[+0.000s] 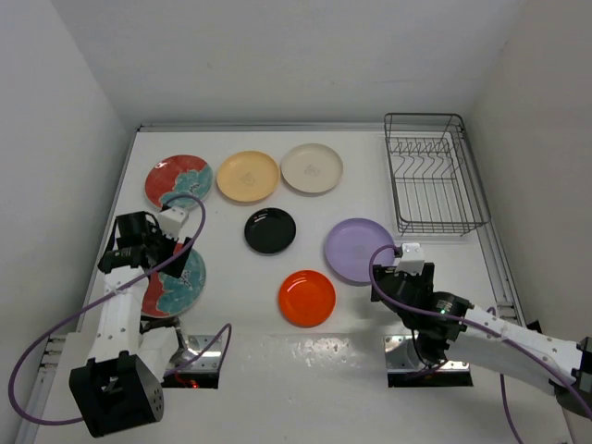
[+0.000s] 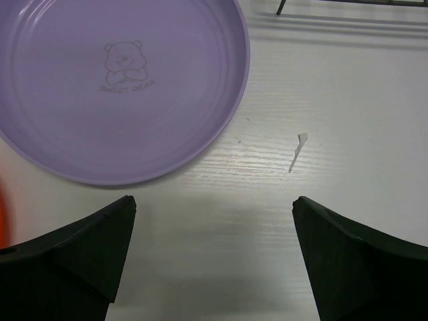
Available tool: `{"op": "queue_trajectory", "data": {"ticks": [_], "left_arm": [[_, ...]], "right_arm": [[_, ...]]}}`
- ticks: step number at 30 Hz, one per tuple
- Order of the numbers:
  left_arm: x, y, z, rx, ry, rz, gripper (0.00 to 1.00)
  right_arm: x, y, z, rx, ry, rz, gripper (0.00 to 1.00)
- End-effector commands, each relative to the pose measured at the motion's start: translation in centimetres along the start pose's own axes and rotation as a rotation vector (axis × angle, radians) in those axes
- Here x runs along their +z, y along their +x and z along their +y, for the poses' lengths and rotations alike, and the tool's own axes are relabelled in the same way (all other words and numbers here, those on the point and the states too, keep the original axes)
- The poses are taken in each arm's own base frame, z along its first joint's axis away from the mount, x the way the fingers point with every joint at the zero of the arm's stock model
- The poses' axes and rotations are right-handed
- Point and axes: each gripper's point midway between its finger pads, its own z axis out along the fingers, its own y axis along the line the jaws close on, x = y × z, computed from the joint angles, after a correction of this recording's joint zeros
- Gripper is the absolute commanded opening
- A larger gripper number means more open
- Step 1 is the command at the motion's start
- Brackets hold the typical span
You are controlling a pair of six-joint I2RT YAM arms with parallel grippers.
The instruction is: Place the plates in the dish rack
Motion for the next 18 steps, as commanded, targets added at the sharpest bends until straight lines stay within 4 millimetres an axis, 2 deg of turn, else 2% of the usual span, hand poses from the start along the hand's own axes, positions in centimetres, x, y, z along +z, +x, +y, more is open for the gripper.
{"op": "queue_trajectory", "data": {"ticks": [1, 5, 9, 10, 12, 13, 14, 15, 16, 17, 18], "left_arm": [[-0.7, -1.0, 0.8, -0.012, -0.031, -0.034, 0.99], [-1.9, -2.6, 1.4, -0.024, -0.054, -0.093, 0.99], [-5.0, -4.3, 5.6, -0.055, -0.252, -0.078, 0.99], [-6.1, -5.7, 6.4, -0.056, -0.246, -0.067, 0.99], [-7.1, -7.5, 6.8, -0.057, -0.197, -0.047, 0.99], [-9.0, -9.8, 6.9, -0.053, -0.154, -0.072, 0.99], [-7.8, -10.3, 7.2, -0.077, -0.098, -0.026, 0.99], [-7.8, -11.1, 7.5, -0.103, -0.071, -0.021, 0.96], [-7.6, -12.2, 7.3, -0.112, -0.019, -0.035, 0.90], [-8.2, -13.9, 8.3, -0.127, -0.018, -0.066, 0.82], [-6.3, -13.8, 9.1, -0.181, 0.012, -0.024, 0.64]], "right_arm": [[-0.1, -0.9, 0.5, 0.021, -0.011, -0.024, 1.00], [-0.1, -0.9, 0.5, 0.020, -0.007, -0.020, 1.00], [-0.2, -1.0, 0.5, 0.024, -0.012, -0.018, 1.00], [-0.3, -1.2, 0.7, 0.027, -0.018, -0.020, 1.00], [-0.4, -1.2, 0.9, 0.024, -0.029, -0.017, 1.00], [-0.6, -1.8, 1.1, 0.029, -0.037, -0.023, 1.00], [-0.7, -2.2, 1.2, 0.016, -0.039, -0.027, 1.00], [-0.7, -2.5, 1.6, 0.015, -0.049, -0.030, 0.97], [-1.0, -3.6, 1.9, -0.008, -0.059, -0.042, 0.85], [-1.0, -4.8, 2.8, -0.017, -0.082, -0.075, 0.78], [-1.0, -5.3, 3.1, -0.071, -0.093, -0.086, 0.71]]}}
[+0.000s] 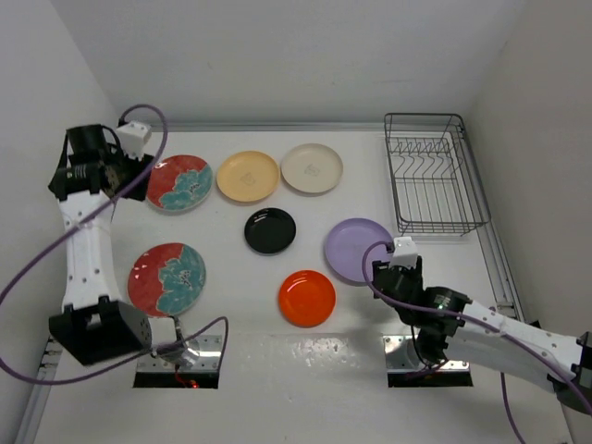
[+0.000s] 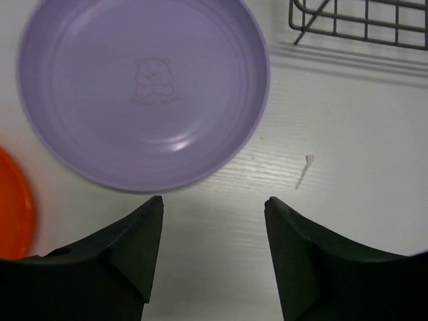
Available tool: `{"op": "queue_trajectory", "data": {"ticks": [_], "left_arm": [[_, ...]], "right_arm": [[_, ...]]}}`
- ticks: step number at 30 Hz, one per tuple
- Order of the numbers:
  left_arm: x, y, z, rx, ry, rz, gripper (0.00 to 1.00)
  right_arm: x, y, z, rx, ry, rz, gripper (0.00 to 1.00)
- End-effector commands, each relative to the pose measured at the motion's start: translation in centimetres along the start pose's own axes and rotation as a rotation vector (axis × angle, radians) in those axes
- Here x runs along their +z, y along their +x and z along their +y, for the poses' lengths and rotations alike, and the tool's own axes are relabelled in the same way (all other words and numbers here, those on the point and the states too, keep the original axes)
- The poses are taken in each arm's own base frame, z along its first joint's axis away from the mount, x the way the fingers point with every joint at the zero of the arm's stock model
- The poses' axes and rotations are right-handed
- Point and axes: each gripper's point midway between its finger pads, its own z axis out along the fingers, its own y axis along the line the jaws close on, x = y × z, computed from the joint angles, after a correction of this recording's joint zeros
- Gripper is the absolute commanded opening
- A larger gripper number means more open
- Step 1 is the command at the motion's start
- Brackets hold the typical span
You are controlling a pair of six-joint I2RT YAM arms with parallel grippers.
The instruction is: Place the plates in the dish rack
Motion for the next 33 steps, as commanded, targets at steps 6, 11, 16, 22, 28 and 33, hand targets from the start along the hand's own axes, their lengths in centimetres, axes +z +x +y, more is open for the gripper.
{"op": "queue_trajectory", "data": {"ticks": [6, 11, 16, 22, 28, 33], "left_arm": [[9.0, -1.0, 2.3, -0.252, 0.137, 0.128, 0.74], [17.2, 0.9, 3.8, -0.352, 0.165, 0.233, 0.82], [23.1, 3.0, 3.8, -0.428, 0.216, 0.283, 0.82], [27.4, 6.3, 4.3, -0.486, 0.213, 0.332, 0.83], [29.6, 8.7, 2.0, -0.543, 0.314, 0.366, 0.81], [30.7, 10.1, -1.0, -0.621, 0.464, 0.375, 0.61]], "right_arm": [[-1.0, -12.9, 5.0, -0.114, -0.061, -0.285, 0.79], [-1.0, -17.5, 10.2, -0.135, -0.272, -0.258, 0.99], [0.4, -17.7, 12.5, -0.032, -0.405, -0.116, 0.99], [3.0, -18.8, 15.1, -0.027, -0.457, -0.119, 0.99], [4.5, -22.9, 17.7, -0.123, -0.511, -0.128, 0.98], [5.0, -24.1, 17.8, -0.096, -0.509, -0.130, 0.97]]}}
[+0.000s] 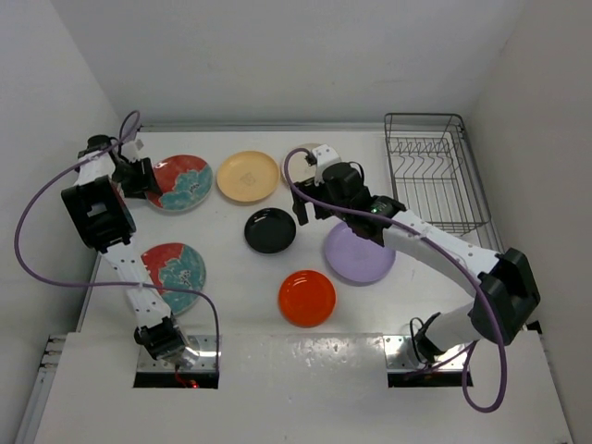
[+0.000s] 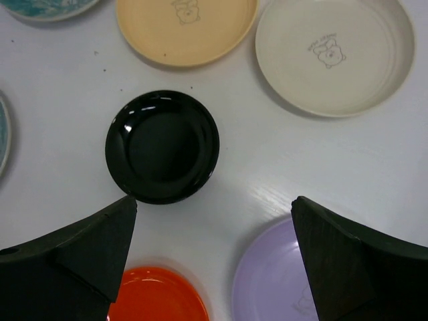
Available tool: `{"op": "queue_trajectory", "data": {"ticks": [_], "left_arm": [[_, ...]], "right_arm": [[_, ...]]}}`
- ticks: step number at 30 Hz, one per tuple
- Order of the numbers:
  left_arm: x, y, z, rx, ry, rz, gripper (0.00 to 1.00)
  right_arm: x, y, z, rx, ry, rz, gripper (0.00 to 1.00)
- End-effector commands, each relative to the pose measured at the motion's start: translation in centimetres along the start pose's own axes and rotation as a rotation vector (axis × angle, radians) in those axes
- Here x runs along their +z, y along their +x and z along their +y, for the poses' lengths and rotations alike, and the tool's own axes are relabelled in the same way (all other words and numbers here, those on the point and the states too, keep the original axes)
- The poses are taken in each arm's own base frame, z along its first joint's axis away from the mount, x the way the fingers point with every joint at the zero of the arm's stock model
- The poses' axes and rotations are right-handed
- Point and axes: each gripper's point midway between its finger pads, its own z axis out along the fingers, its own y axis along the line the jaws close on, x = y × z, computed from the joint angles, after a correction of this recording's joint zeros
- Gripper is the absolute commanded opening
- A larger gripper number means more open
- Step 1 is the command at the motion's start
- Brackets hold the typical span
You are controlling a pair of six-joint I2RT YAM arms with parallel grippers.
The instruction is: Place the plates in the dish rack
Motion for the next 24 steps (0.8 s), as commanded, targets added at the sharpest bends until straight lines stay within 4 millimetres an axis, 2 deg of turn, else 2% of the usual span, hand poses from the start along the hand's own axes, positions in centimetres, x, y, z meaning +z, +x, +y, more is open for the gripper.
{"op": "queue_trajectory", "data": {"ticks": [1, 2, 3, 5, 6, 7, 9, 11, 14, 15, 16, 17, 19, 20, 22, 23, 24], "left_arm": [[4.1, 3.8, -1.3, -0.085, 0.157, 0.096, 0.56], [4.1, 3.7, -1.4, -0.085, 0.167, 0.093, 0.51], [4.5, 3.7, -1.5, -0.088, 0.180, 0.093, 0.41], [4.5, 3.5, -1.2, -0.095, 0.187, 0.084, 0.28], [4.1, 3.3, -0.7, -0.103, 0.183, 0.078, 0.10], [4.1, 3.3, -0.7, -0.103, 0.183, 0.078, 0.01], [3.3, 2.7, 0.3, -0.108, 0.163, 0.054, 0.00], [2.0, 1.2, 0.6, -0.094, 0.149, 0.011, 0.00], [-1.5, -1.5, 0.0, -0.039, 0.144, -0.077, 0.00], [-2.8, -2.3, -0.6, -0.004, 0.157, -0.101, 0.00], [-4.0, -3.0, -2.0, 0.019, 0.216, -0.132, 0.00], [-6.9, -4.3, -3.5, 0.061, 0.240, -0.179, 0.00], [-9.5, -5.4, -6.4, 0.161, 0.296, -0.221, 0.00], [-12.1, -5.7, -8.5, 0.207, 0.329, -0.247, 0.00], [-14.0, -6.0, -11.6, 0.329, 0.346, -0.274, 0.00], [-14.2, -5.1, -12.6, 0.344, 0.359, -0.253, 0.00], [-15.7, -5.1, -14.2, 0.406, 0.359, -0.280, 0.00]], "right_arm": [[-0.4, -2.9, 0.5, 0.006, -0.038, -0.069, 0.97], [-0.6, -3.2, 0.6, 0.003, -0.039, -0.078, 0.97], [-0.7, -3.4, 0.5, 0.008, -0.029, -0.080, 0.97], [-0.8, -3.6, 0.3, 0.014, -0.020, -0.083, 0.97], [-1.1, -4.0, 0.3, 0.018, -0.017, -0.092, 0.97], [-1.2, -3.9, 0.2, 0.023, -0.011, -0.092, 0.97], [-1.6, -4.1, 0.3, 0.033, -0.010, -0.102, 0.97], [-1.7, -3.3, 0.3, 0.035, -0.009, -0.091, 0.95], [-2.1, -2.7, 0.7, 0.031, -0.022, -0.084, 0.94], [-2.3, -2.6, 1.3, 0.028, -0.054, -0.083, 0.94], [-2.3, -2.3, 1.7, 0.022, -0.077, -0.075, 0.94], [-2.2, -2.1, 1.9, 0.013, -0.092, -0.069, 0.94], [-1.7, -1.4, 3.3, 0.008, -0.186, -0.029, 0.93], [-1.7, -1.4, 4.1, 0.009, -0.232, -0.018, 0.93], [-1.6, -1.5, 5.3, 0.011, -0.316, -0.003, 0.93], [-0.6, -1.6, 5.3, 0.021, -0.321, 0.000, 0.93], [-0.4, -1.6, 5.6, 0.038, -0.336, 0.004, 0.92]]}}
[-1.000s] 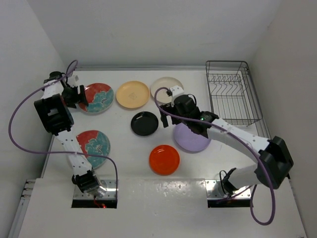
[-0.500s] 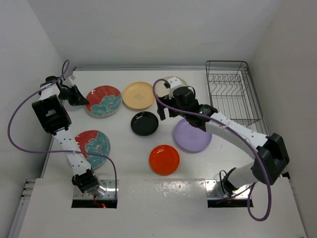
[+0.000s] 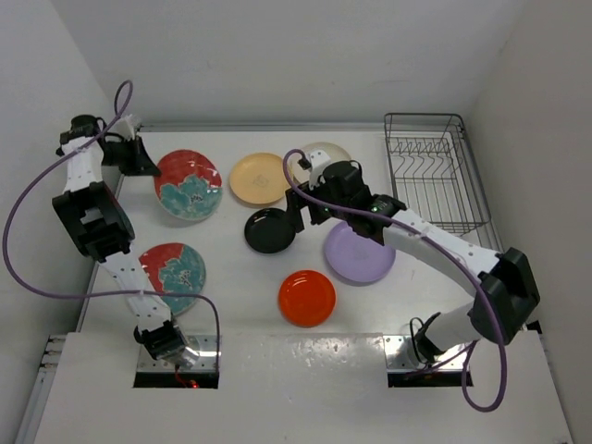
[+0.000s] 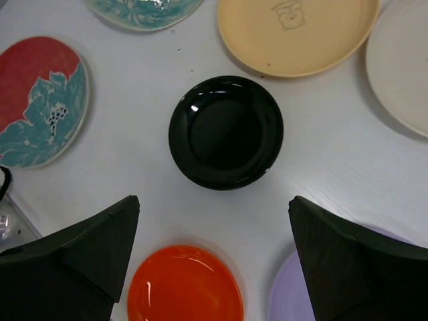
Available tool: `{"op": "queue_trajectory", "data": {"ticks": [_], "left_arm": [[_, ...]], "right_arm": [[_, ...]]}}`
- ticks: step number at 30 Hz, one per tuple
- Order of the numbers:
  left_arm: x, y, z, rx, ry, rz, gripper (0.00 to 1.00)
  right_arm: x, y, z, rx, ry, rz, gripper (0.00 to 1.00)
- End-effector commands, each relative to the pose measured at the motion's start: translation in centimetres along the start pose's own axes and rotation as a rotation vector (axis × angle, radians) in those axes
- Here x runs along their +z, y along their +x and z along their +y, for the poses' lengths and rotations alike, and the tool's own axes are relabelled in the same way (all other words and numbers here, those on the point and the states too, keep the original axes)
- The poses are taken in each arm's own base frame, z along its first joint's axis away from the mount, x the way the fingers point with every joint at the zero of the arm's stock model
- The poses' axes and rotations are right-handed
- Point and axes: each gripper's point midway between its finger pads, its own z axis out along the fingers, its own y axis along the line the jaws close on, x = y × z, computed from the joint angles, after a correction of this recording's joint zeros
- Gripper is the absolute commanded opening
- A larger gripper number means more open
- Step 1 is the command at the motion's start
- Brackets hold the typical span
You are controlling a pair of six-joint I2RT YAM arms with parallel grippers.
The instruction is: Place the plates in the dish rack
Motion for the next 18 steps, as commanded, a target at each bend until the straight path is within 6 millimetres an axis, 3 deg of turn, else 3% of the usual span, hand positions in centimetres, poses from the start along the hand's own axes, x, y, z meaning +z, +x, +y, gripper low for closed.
{"op": "queue_trajectory", "data": {"ticks": [1, 4, 8, 9, 11, 12, 15, 17, 18], "left_arm": [[-5.2, -3.7, -9.1, 0.326, 0.063, -0.108, 0.00], [-5.7, -2.0, -10.7, 0.372, 0.049, -0.041, 0.00], [-5.6, 0.0, -14.5, 0.552, 0.084, 0.049, 0.00], [-5.7, 0.2, -15.2, 0.575, 0.094, 0.055, 0.00], [-5.6, 0.9, -16.8, 0.635, 0.125, 0.077, 0.00], [-6.2, 0.6, -18.1, 0.672, 0.149, 0.057, 0.00], [-7.1, 0.4, -21.4, 0.783, 0.196, 0.011, 0.00], [-7.8, 0.9, -24.6, 0.865, 0.269, -0.027, 0.00], [-8.1, 1.1, -26.1, 0.879, 0.318, -0.051, 0.00]], "right_arm": [[1.8, -1.7, 1.4, 0.039, -0.130, -0.028, 0.92], [3.3, -2.2, 1.9, 0.056, -0.192, -0.038, 0.89], [4.8, -5.0, -0.1, -0.002, -0.180, -0.090, 0.88], [5.9, -4.5, -0.4, -0.005, -0.197, -0.058, 0.88], [6.0, -6.3, -0.3, -0.043, -0.238, -0.080, 0.88], [6.9, -6.9, -0.6, -0.047, -0.241, -0.074, 0.88], [7.3, -7.4, -1.1, -0.033, -0.267, -0.084, 0.88], [6.9, -8.9, -0.7, -0.019, -0.327, -0.161, 0.92], [7.0, -7.8, -0.6, -0.009, -0.361, -0.149, 0.93]]}}
